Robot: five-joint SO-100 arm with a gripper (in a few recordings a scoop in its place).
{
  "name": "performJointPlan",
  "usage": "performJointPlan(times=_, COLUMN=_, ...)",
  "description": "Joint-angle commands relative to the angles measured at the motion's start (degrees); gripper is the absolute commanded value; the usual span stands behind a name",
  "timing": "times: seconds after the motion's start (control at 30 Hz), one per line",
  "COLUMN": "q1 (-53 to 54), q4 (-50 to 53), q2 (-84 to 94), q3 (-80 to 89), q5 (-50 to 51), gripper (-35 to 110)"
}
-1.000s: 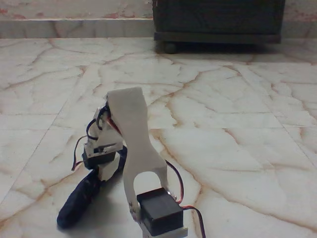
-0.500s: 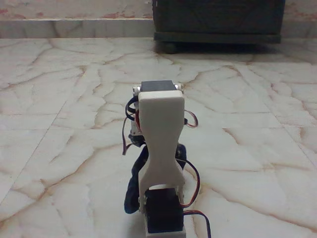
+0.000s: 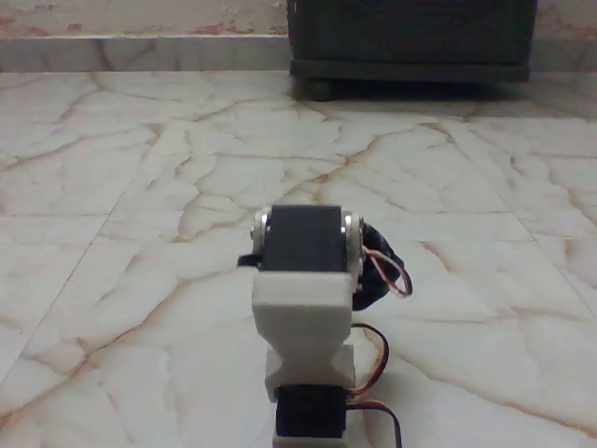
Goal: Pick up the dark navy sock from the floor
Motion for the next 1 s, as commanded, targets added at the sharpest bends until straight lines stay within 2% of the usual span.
performJointPlan(times=0.0, q1=-0.3, q4=-0.7, q2=4.5, q3=0.9, q5=-1.1, gripper=0)
performJointPlan(times=0.3, q1=0.4, q4=-2.8, q2=11.9, q3=5.5, q5=-0.5, gripper=0)
performJointPlan(times=0.73, q1=-0.4, q4=-22.6, q2=14.0, q3=17.8, q5=-2.0, gripper=0)
performJointPlan(times=0.97, q1=-0.2, q4=-24.6, q2=14.0, q3=17.8, q5=-12.2, gripper=0)
